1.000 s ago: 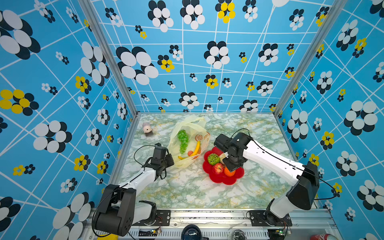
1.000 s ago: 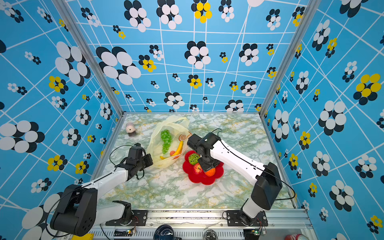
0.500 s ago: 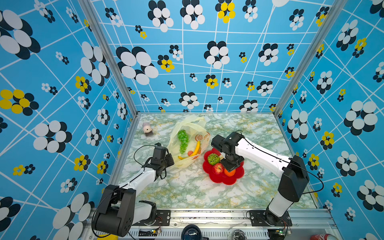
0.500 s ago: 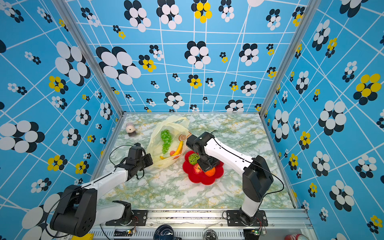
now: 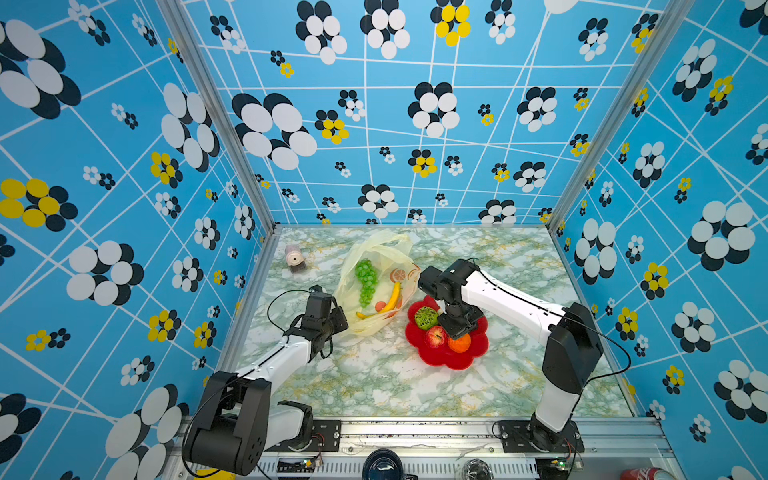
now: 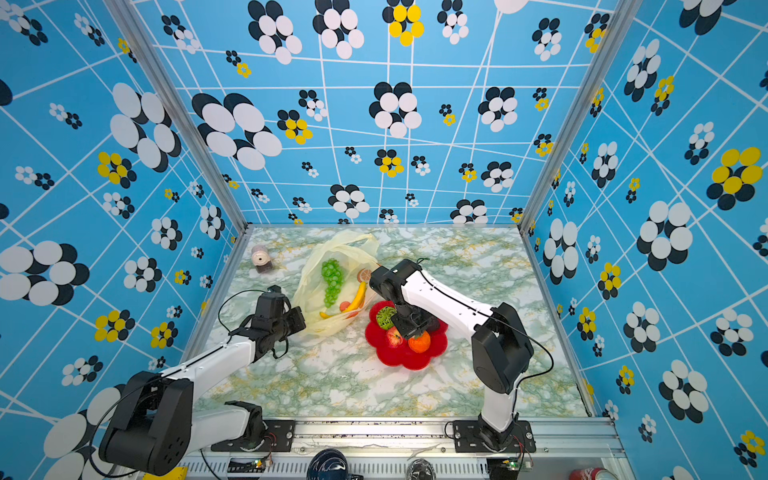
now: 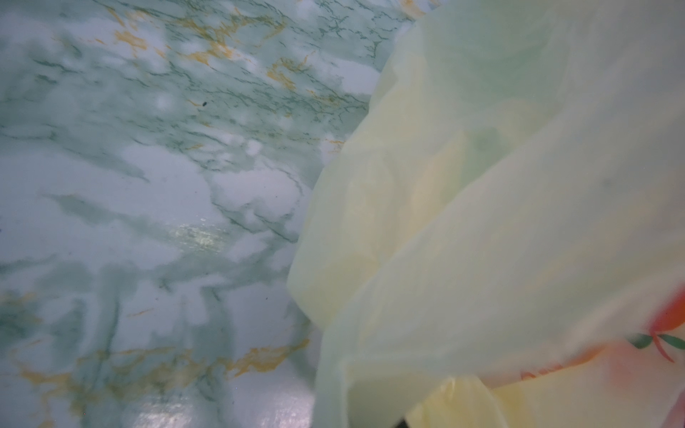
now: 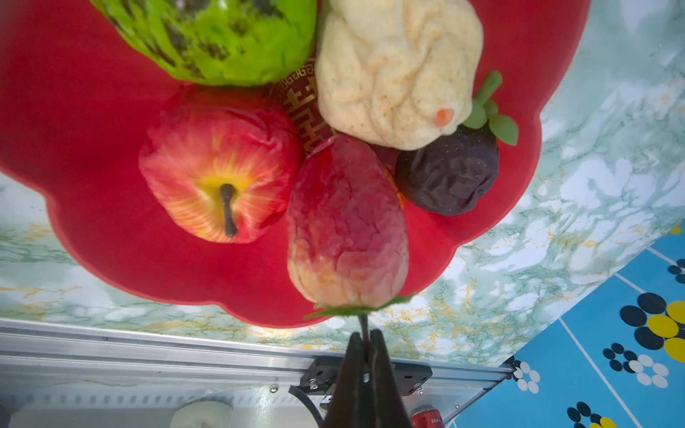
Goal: Take the fake fruits out of the plastic bag
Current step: 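Lower the red peach into the red plate beside the red apple and release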
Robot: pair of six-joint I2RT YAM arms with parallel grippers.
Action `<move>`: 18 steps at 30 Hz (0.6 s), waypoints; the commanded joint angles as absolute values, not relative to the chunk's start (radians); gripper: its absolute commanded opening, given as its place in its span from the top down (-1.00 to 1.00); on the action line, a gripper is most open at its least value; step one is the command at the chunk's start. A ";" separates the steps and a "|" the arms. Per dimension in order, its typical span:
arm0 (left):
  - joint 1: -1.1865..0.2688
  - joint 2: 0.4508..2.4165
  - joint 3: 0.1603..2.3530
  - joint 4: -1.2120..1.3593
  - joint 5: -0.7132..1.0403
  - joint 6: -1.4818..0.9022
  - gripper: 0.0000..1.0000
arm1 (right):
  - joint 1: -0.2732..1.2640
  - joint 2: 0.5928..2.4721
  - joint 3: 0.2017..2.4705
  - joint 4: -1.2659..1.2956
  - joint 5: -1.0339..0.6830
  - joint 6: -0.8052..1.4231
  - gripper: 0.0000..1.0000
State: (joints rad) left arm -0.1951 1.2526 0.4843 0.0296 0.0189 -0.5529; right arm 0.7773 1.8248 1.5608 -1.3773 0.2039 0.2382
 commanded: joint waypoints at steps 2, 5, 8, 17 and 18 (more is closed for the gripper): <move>-0.194 1.230 0.474 0.034 0.026 -0.538 1.00 | 0.770 1.852 1.591 -1.397 0.208 0.222 1.00; -0.194 1.226 0.473 0.032 0.025 -0.536 1.00 | 0.769 1.866 1.631 -1.394 0.209 0.221 1.00; -0.195 1.226 0.473 0.032 0.026 -0.536 1.00 | 0.768 1.874 1.646 -1.393 0.211 0.218 0.97; -0.194 1.224 0.472 0.035 0.030 -0.535 1.00 | 0.764 1.873 1.647 -1.381 0.228 0.216 0.71; -0.193 1.222 0.470 0.035 0.029 -0.535 1.00 | 0.763 1.872 1.643 -1.377 0.228 0.215 0.69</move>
